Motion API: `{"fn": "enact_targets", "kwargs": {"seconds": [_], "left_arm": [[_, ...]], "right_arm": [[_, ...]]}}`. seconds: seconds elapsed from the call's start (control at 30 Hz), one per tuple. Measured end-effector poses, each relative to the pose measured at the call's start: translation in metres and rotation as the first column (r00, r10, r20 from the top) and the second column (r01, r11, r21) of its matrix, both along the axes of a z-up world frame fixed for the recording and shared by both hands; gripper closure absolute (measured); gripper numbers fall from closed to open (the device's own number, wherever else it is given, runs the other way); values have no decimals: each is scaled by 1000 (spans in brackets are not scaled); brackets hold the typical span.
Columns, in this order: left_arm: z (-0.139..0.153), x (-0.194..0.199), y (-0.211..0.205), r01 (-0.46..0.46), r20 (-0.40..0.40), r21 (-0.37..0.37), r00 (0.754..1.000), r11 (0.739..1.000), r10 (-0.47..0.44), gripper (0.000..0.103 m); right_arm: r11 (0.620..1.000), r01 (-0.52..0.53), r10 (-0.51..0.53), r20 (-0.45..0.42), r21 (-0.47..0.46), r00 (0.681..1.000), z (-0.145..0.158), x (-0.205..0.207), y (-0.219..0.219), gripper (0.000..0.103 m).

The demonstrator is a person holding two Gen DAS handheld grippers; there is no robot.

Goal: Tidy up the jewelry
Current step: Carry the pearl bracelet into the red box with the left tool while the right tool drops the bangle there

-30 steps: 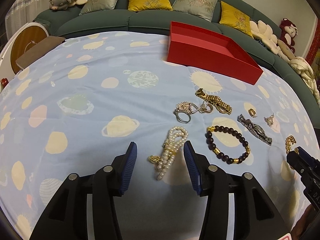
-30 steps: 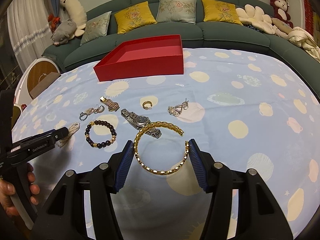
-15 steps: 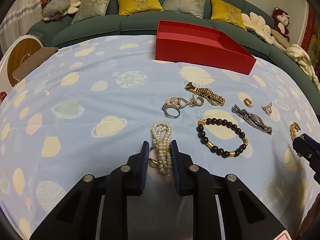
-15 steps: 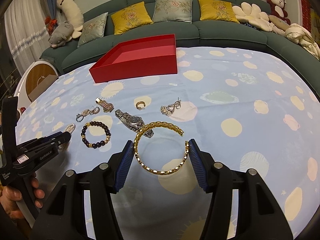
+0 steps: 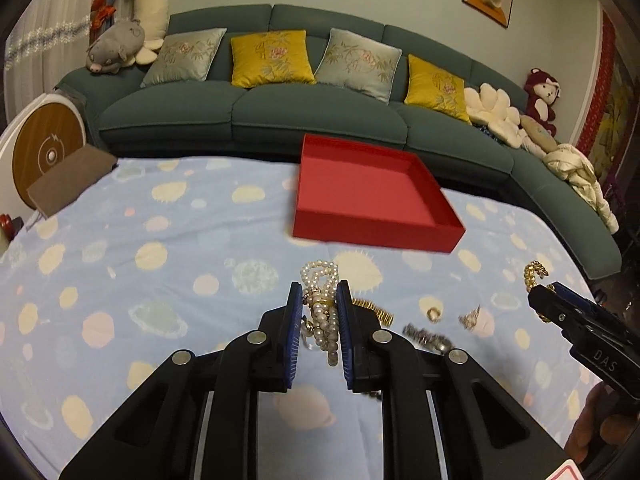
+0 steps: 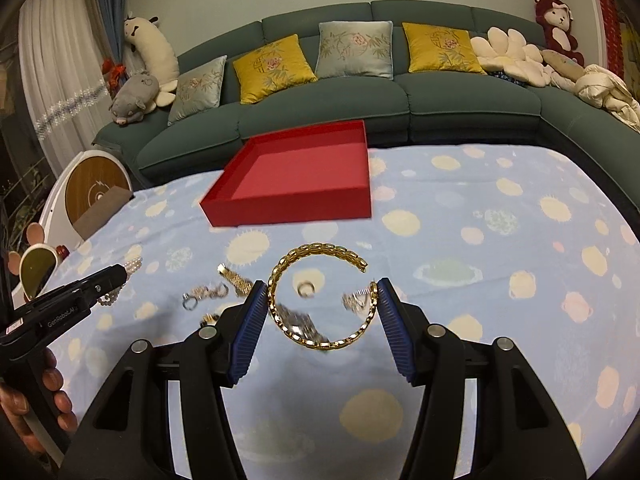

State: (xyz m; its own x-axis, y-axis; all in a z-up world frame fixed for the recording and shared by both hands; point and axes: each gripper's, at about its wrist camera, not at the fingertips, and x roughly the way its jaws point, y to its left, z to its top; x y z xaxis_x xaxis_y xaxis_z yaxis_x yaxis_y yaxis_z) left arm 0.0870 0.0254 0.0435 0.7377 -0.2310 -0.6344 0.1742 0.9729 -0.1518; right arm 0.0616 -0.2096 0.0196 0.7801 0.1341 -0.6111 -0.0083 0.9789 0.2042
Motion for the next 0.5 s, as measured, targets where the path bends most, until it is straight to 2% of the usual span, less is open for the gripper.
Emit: {"fn": "enact_targets", "kwargs": {"seconds": [0.17,0.23,0.37,0.5], "left_arm": [[36,52,-10,-4,78,32,997,999,1,88],[40,81,-17,3,74,41,997,999,-6,88],[39,140,-32,3,49,37,999,999,-5,88],[31,191,-53,9,35,74,999,997,-11,88]], "right_arm": [[998,-34,39,97,-61,995,52,50,5,49],[995,-36,46,118,-93,992,65,77,7,49],[994,-36,49,127,-102,991,72,134,6,49],[997,-35,41,98,-63,994,62,189,1,49]]}}
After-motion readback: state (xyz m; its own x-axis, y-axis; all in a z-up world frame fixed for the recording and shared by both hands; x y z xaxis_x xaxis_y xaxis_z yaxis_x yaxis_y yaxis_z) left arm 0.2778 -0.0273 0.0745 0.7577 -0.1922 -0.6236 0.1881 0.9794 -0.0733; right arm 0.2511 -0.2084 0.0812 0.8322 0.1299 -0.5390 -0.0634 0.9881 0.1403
